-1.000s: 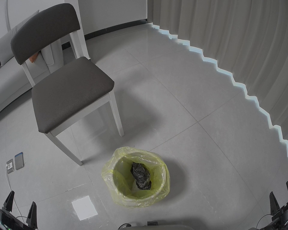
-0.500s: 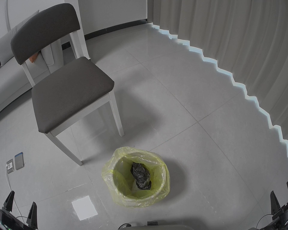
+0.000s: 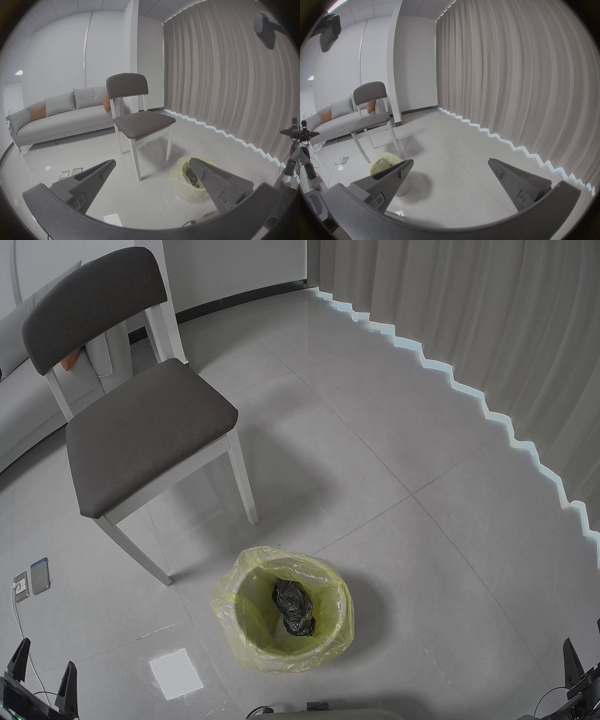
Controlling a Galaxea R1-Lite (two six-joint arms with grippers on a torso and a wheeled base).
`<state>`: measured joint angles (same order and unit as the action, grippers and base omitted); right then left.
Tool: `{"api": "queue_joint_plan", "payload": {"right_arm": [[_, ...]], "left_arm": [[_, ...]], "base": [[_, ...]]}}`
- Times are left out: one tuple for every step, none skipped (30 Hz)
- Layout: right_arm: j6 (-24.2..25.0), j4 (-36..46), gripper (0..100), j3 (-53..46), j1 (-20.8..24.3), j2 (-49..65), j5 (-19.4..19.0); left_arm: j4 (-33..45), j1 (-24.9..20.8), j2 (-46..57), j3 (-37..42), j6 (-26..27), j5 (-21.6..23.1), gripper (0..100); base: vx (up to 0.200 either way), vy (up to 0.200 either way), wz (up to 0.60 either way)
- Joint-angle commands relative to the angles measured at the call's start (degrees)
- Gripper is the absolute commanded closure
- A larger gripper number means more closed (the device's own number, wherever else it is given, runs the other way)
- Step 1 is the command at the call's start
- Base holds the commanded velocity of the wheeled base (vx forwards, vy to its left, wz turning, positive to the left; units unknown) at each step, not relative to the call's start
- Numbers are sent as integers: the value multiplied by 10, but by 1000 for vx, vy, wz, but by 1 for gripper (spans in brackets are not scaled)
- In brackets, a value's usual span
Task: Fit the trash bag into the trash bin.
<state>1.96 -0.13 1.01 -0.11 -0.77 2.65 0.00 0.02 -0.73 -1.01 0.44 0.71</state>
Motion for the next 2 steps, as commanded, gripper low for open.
{"api": "queue_joint_plan", "payload": {"right_arm": [[0, 0, 0, -10, 0, 8, 0], [-1, 0, 0, -10, -1, 8, 0]], "left_arm": [[0, 1, 7, 10, 0, 0, 0], [0, 1, 7, 10, 0, 0, 0]], "base": [[0, 0, 0], [0, 0, 0]]}}
